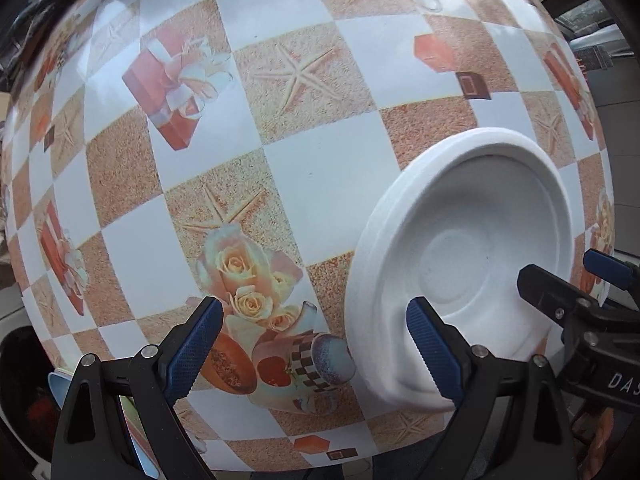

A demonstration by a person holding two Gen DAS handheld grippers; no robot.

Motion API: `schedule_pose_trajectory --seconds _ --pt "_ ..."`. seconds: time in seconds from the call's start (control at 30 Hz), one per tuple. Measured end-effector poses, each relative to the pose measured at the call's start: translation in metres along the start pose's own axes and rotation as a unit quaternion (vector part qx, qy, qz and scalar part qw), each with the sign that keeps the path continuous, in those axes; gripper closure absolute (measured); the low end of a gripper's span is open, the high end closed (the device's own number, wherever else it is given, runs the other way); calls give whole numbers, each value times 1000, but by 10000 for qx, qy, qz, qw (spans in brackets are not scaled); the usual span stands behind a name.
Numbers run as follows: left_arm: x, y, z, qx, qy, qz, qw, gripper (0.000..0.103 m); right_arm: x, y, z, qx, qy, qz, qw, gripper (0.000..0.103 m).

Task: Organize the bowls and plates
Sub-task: 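Move both grippers to the white bowl stack and close on its rim, then lift the bowl stack and carry it toward the blue plate stack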

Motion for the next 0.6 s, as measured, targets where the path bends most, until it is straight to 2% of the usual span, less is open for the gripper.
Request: schedule_pose_trajectory --seconds 0.17,0.3,0.4,0.6 --pt "10 -4 2 -87 76 2 9999 8 12 -16 4 -221 16 80 9997 0" --pt "22 -4 -1 -78 83 9 9999 0 23 -23 11 -405 48 157 9990 0" --pt "26 -5 2 -140 232 -3 9996 0 28 -29 12 -443 8 206 9988 0" --pt "28 -2 3 -34 215 -2 9998 0 30 -33 15 -497 22 207 9985 0"
Point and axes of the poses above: each gripper's, at about its wrist camera, not at the fingertips, and x roughly the way its jaws point, z to its left, y to its underside, the point moved 5 cm from there along x, roughly the way its jaws point, and after that the axes turned 8 degrees about y, right-handed, at the moved point
